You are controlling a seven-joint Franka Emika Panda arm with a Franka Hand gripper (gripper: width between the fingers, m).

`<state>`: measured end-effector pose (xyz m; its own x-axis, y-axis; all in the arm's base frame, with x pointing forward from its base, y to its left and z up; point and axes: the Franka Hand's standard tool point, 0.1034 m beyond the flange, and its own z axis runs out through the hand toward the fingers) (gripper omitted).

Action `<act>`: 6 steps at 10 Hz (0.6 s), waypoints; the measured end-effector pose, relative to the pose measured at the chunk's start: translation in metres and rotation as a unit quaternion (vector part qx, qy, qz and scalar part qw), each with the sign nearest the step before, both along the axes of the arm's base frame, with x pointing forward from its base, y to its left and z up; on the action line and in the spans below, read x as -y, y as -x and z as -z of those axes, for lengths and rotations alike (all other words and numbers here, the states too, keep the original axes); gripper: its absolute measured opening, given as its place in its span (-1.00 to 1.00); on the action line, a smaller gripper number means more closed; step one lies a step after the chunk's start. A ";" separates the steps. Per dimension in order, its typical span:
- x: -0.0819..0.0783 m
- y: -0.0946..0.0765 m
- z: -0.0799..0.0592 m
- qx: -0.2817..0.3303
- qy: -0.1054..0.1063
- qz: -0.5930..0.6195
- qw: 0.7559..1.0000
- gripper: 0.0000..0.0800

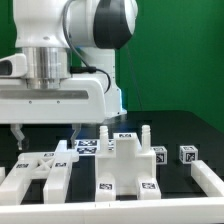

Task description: Assemble chair

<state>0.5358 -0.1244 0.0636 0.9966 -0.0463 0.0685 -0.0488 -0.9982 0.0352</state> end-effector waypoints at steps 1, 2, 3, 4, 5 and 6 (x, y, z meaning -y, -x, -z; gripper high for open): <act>0.000 0.001 0.003 -0.002 0.000 0.000 1.000 0.62; 0.001 0.001 0.004 -0.002 0.001 0.000 1.000 0.62; 0.000 0.002 0.009 -0.001 0.004 -0.002 1.000 0.62; -0.001 0.003 0.013 -0.004 0.004 -0.003 1.000 0.62; -0.002 0.004 0.016 -0.006 0.003 -0.004 1.000 0.62; -0.004 0.005 0.019 -0.009 0.003 -0.005 1.000 0.62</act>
Offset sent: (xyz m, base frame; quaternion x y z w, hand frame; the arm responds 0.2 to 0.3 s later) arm 0.0016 0.0059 -0.0107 0.0029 0.0164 -0.0108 0.9998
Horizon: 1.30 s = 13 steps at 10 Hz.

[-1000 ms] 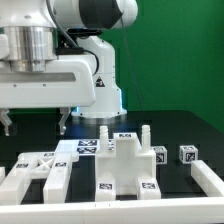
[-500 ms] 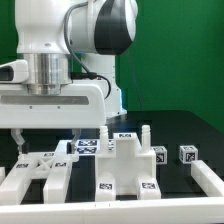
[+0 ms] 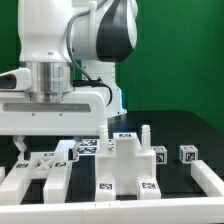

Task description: Assemble chair

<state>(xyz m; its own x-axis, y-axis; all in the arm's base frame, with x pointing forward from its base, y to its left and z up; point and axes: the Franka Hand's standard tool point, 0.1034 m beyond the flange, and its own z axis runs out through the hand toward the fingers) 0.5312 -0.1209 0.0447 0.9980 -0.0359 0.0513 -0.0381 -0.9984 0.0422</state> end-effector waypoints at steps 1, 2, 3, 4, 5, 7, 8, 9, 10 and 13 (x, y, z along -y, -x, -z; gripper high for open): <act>0.000 0.001 0.002 -0.002 0.000 0.001 1.000 0.62; -0.002 0.002 0.004 -0.004 -0.001 0.000 1.000 0.62; -0.005 0.001 0.004 -0.003 -0.003 -0.002 1.000 0.62; -0.004 -0.003 0.002 0.003 -0.009 0.014 1.000 0.62; -0.006 -0.003 0.002 0.003 -0.010 0.008 1.000 0.62; -0.009 -0.001 0.012 -0.005 -0.010 0.005 1.000 0.62; -0.010 -0.001 0.015 -0.008 -0.011 0.004 1.000 0.62; -0.012 0.000 0.016 -0.009 -0.012 0.003 1.000 0.62; -0.015 0.002 0.020 -0.012 -0.012 0.001 1.000 0.62; -0.018 0.007 0.030 -0.020 -0.012 0.000 1.000 0.62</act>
Offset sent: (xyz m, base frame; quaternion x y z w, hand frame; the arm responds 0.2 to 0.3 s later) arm 0.0188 0.0168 0.0059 0.0820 0.0280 0.0754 0.9934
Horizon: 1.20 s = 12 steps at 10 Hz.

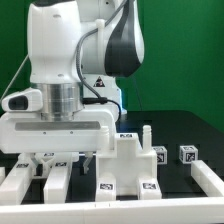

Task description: Assemble chair

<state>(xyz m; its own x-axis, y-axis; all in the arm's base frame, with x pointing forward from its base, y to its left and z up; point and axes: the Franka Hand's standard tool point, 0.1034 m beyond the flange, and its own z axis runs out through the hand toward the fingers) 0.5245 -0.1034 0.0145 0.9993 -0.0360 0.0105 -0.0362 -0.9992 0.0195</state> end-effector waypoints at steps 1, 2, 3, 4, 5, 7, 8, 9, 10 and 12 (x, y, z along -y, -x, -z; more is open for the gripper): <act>0.000 0.000 0.000 0.000 0.000 0.000 1.000 0.62; 0.000 0.000 0.000 0.000 0.000 0.000 1.000 0.32; 0.000 0.000 0.000 0.000 0.000 0.000 1.000 0.32; 0.000 0.000 0.000 0.000 0.000 0.000 1.000 -0.13; 0.000 0.000 0.000 0.000 0.000 0.000 1.000 -0.29; 0.000 0.000 0.000 0.000 0.000 0.000 1.000 -0.29; 0.000 0.000 0.000 0.000 0.000 0.000 1.000 -0.29; 0.000 0.000 0.000 0.000 0.000 0.000 1.000 -0.29; 0.000 0.000 0.000 0.000 0.000 0.000 1.000 -0.29; 0.001 -0.001 -0.002 0.001 0.000 0.000 1.000 -0.29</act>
Offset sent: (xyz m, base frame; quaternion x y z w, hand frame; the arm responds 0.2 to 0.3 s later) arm 0.0000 0.0000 0.0000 0.0000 0.0000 0.0000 1.0000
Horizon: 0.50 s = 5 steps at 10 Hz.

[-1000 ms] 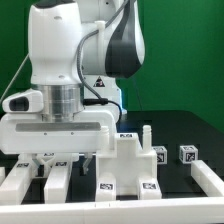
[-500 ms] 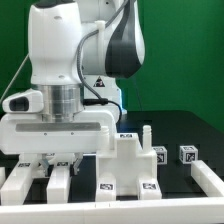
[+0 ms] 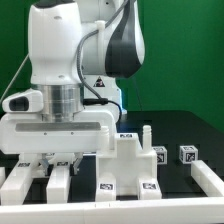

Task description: Assemble chair

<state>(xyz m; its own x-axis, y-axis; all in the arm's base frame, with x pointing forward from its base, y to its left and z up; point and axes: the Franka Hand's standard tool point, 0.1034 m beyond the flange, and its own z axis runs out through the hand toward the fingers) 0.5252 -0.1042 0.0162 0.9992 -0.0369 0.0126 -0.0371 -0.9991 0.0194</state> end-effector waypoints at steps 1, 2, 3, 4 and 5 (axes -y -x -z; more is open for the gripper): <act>0.004 -0.005 -0.019 0.011 0.001 0.001 1.000 -0.29; 0.005 -0.007 -0.039 0.021 -0.001 0.001 1.000 -0.29; 0.003 -0.010 -0.061 0.023 -0.005 0.000 1.000 -0.29; 0.005 -0.013 -0.087 0.022 -0.009 -0.004 1.000 -0.29; 0.003 -0.014 -0.109 0.018 -0.020 0.002 1.000 -0.29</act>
Offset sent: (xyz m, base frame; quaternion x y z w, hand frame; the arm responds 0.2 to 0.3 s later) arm -0.0029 -0.0333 0.1000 -0.0812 -0.0386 -0.0273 0.9956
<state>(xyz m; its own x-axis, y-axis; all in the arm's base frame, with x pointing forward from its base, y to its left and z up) 0.5397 -0.1073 0.1256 0.9980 -0.0423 0.0477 -0.0412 -0.9989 -0.0229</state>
